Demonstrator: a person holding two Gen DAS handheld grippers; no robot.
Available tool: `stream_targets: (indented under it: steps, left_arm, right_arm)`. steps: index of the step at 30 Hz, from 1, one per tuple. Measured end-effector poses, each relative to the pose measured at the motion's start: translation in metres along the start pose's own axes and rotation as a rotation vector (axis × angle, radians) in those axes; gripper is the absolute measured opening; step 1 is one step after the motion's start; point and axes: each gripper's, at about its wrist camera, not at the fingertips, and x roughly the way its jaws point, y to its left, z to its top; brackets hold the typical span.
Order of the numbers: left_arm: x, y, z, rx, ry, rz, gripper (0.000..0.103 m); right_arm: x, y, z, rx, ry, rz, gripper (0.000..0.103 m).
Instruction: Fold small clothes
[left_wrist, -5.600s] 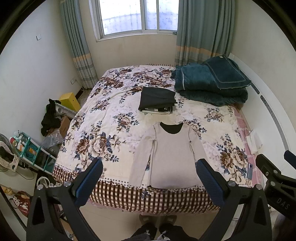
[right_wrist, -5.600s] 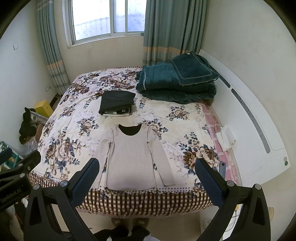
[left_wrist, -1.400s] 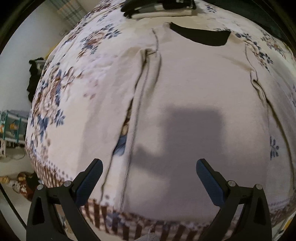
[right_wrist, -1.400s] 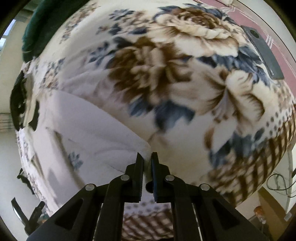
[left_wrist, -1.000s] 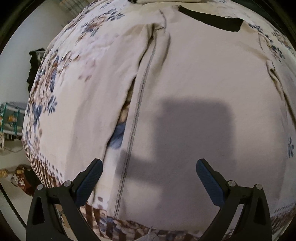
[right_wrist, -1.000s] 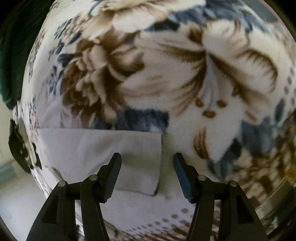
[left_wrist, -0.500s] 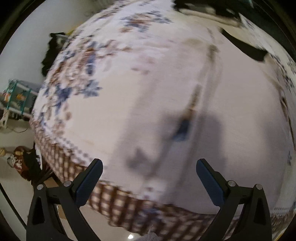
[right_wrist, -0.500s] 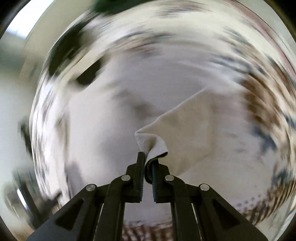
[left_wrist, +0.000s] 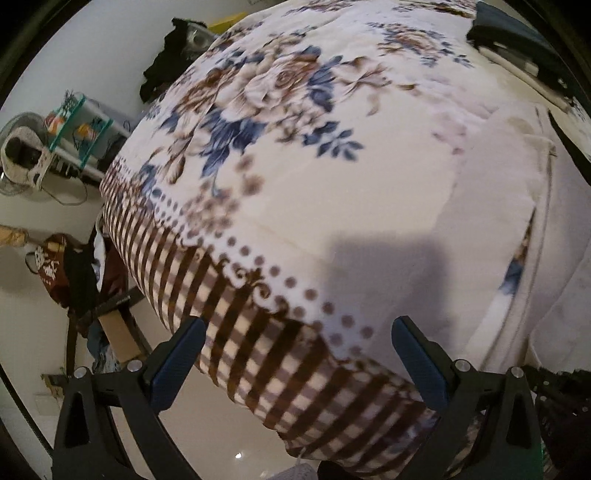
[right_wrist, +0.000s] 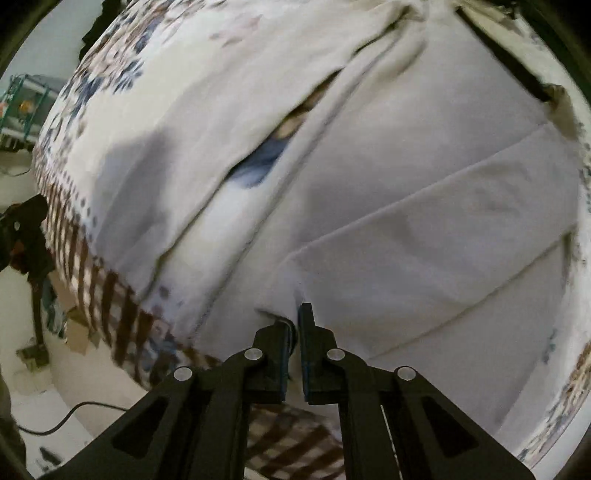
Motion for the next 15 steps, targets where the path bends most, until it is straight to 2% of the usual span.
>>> stream_targets:
  steps: [3,5,7,9,12,13,15]
  left_arm:
    - [0.008,0.011,-0.002,-0.024,0.027,-0.031,0.103]
    - [0.012,0.020,-0.003,-0.046,0.045,-0.079,0.103]
    - [0.019,0.028,-0.005,-0.071,0.067,-0.157,0.103]
    - [0.031,0.031,-0.007,-0.087,0.112,-0.235,0.103]
    - [0.053,0.024,-0.011,-0.108,0.202,-0.397,0.103]
    - [0.059,0.020,-0.013,-0.119,0.221,-0.456,0.103]
    - [0.067,0.006,-0.015,-0.136,0.230,-0.520,0.103]
  right_arm:
    - [0.009,-0.009,-0.007,0.066,0.055,0.097,0.012]
    - [0.002,-0.027,-0.015,0.152,0.046,0.180,0.035]
    - [-0.012,-0.050,-0.027,0.237,0.010,0.241,0.045]
    - [-0.023,-0.073,-0.037,0.314,-0.018,0.259,0.047]
    - [-0.035,-0.122,-0.060,0.459,-0.035,0.270,0.047]
    - [-0.036,-0.138,-0.067,0.512,-0.037,0.276,0.047]
    - [-0.040,-0.174,-0.086,0.619,-0.039,0.278,0.047]
